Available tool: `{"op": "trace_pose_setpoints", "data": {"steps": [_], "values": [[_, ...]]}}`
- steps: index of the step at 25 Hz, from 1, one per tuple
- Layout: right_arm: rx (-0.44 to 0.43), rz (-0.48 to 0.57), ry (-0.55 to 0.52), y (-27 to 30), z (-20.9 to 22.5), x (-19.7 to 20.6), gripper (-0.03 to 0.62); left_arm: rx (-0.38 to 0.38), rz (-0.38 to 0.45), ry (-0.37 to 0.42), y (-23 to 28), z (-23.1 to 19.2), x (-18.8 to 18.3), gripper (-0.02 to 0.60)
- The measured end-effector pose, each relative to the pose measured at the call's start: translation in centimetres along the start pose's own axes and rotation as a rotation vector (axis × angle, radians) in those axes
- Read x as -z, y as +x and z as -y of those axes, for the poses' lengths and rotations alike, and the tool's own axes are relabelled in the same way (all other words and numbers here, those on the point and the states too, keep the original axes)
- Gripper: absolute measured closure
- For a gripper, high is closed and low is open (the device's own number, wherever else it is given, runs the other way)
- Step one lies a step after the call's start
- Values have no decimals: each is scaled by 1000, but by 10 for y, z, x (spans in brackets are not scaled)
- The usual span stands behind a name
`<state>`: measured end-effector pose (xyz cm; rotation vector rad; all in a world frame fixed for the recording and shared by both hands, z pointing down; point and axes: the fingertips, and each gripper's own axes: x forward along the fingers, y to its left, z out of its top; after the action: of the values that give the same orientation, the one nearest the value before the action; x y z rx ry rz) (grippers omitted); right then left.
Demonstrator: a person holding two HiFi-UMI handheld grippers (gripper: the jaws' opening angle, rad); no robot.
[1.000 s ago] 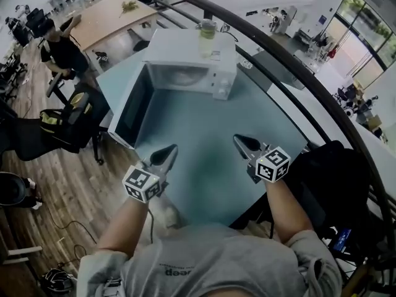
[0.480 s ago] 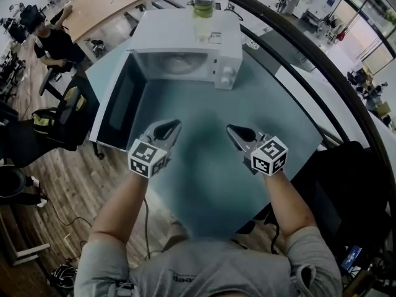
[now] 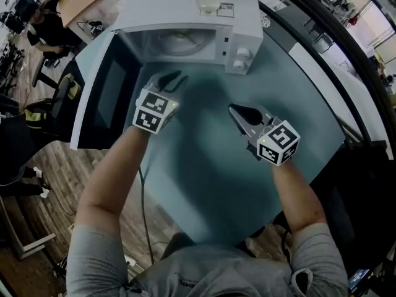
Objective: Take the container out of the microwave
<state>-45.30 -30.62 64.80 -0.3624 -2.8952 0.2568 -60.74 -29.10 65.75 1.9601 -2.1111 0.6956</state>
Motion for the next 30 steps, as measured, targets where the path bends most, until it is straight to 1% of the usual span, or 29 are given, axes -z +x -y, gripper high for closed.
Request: {"op": "trace_pose_setpoints", "data": {"steps": [4,8,11,16,21,25,28,29,30], "values": [[-18,-8,-9,14,10,15,588,-44,-50,71,38,-31,9,486],[-30,-7,-1,21,18,26,588,-83,-89,178,72,-55,8,485],[-46,4,-1,23,18,32,588,-109,-120,232,97,-73,5,485],[-65,36,-1,17,21,35,588,-141,-186,351,134,-97,-7,485],[-60,60,38,11,32,47,588,-180,-248,412,166,-119,-8,485],[-59,73,46,5,32,53,588,-210,-291,457,180,-130,-2,480],[-58,82,52,0,36,56,588,-232,-326,513,190,-138,3,477],[-57,86,58,0,38,57,588,-239,-338,527,192,-141,4,464],[-55,91,66,-1,41,59,588,-249,-344,536,194,-144,4,465]]}}
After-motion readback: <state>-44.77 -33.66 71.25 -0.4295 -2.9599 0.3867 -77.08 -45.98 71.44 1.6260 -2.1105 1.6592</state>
